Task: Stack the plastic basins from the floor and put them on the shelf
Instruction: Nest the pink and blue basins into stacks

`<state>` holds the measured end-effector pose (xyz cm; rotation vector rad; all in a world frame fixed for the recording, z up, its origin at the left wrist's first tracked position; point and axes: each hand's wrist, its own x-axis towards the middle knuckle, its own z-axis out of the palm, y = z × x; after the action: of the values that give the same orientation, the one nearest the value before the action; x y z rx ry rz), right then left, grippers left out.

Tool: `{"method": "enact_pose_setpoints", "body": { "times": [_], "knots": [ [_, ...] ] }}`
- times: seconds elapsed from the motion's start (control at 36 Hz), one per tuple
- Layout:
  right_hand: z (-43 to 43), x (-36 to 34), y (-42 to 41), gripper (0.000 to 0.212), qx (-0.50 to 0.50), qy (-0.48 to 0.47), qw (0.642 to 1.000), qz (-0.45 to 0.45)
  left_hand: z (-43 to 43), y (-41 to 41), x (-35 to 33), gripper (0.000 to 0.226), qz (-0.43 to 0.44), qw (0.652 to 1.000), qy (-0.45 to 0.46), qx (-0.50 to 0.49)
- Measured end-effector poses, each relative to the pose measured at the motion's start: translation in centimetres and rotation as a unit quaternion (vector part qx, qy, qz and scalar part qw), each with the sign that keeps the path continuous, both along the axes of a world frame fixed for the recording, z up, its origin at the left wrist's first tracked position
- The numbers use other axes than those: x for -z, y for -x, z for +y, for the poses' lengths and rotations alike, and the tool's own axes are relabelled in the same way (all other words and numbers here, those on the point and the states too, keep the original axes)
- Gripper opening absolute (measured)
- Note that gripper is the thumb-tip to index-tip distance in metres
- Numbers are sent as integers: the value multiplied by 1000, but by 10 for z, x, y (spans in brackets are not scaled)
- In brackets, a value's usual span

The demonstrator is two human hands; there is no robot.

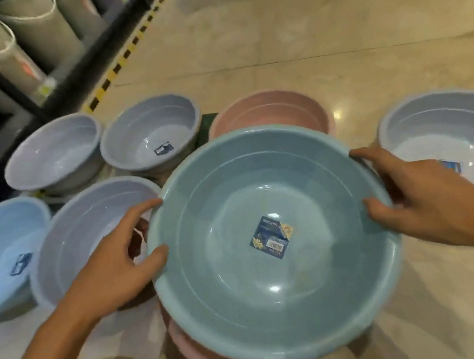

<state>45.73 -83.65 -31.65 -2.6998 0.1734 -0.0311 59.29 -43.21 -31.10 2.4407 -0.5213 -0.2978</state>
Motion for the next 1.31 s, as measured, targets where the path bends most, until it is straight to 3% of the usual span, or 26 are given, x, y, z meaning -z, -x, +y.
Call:
{"method": "enact_pose_setpoints", "body": {
  "times": [0.42, 0.86, 1.17, 1.31],
  "knots": [
    [50, 73, -23, 71, -59, -15, 997, 42, 64, 9, 59, 69, 72, 997, 9, -41],
    [55, 117, -19, 71, -83, 22, 994, 64, 68, 15, 104, 77, 93, 991, -91, 17],
    [55, 127, -20, 71, -80, 44, 994, 63, 61, 18, 106, 80, 57, 983, -173, 21],
    [51, 110, -19, 72, -63, 32, 996, 60, 41, 11, 85, 64, -6, 971, -239, -2]
  ]
}}
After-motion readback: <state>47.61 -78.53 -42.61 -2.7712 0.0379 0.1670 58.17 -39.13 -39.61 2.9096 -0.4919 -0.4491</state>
